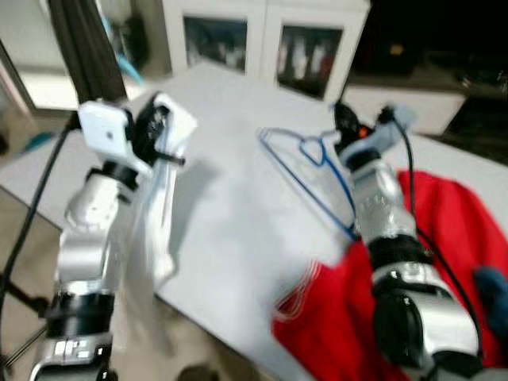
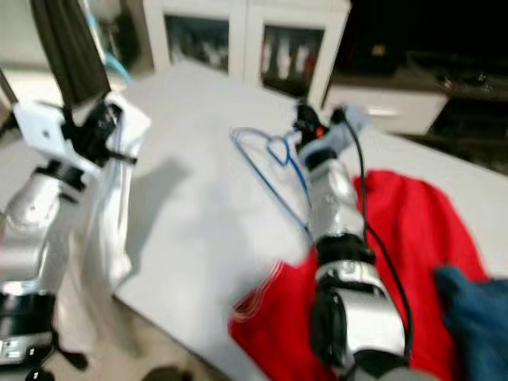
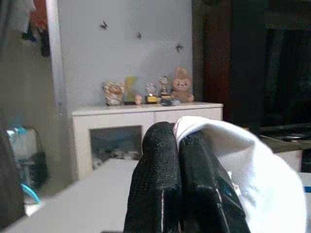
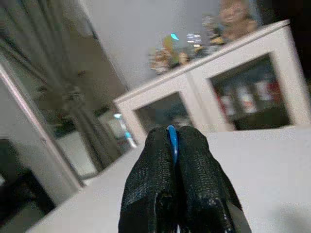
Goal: Hang hanger
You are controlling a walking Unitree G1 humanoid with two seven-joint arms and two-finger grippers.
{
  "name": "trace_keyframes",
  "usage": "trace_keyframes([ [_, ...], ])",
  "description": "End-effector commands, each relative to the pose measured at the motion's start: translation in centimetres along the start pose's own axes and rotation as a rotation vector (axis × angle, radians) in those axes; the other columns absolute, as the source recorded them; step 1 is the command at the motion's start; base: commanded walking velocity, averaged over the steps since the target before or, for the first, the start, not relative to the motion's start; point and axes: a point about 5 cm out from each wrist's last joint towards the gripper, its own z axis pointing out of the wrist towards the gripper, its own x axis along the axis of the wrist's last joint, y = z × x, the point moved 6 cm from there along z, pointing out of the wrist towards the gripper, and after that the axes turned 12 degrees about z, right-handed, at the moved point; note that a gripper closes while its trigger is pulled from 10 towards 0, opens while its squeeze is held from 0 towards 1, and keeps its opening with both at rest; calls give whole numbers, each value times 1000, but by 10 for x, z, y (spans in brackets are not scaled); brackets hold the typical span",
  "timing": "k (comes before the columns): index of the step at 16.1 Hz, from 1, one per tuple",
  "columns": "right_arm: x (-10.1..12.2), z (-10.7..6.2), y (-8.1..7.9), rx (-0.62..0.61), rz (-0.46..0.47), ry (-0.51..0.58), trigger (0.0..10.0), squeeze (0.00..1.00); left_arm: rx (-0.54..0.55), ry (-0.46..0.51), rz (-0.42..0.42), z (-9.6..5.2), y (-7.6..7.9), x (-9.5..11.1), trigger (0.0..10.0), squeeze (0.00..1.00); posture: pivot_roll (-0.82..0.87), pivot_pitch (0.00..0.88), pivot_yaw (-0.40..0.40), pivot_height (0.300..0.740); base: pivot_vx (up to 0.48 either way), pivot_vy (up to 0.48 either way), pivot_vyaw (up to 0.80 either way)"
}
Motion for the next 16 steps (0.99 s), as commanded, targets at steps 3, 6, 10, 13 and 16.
trace_keyframes([
  [3,-1,2,-6,15,-5,-4,10000,0,-26,25,-9,2,2,6,10000,0,113,0,-31,740,0,0,0],
  [6,-1,1,-6,13,-6,-3,10000,0,-41,-44,18,3,3,-11,10000,0,105,0,-25,740,0,0,0],
  [10,-1,0,-5,11,-8,-1,10000,0,-32,-166,9,13,-4,-41,10000,0,101,0,-25,740,0,0,0],
  [13,0,0,-5,12,-8,0,10000,0,-12,-311,-21,18,-11,-75,10000,0,94,0,-24,740,0,0,0],
  [16,2,-2,-5,11,-14,3,10000,0,-5,-446,25,16,-12,-109,10000,0,79,0,-23,740,0,0,0],
])
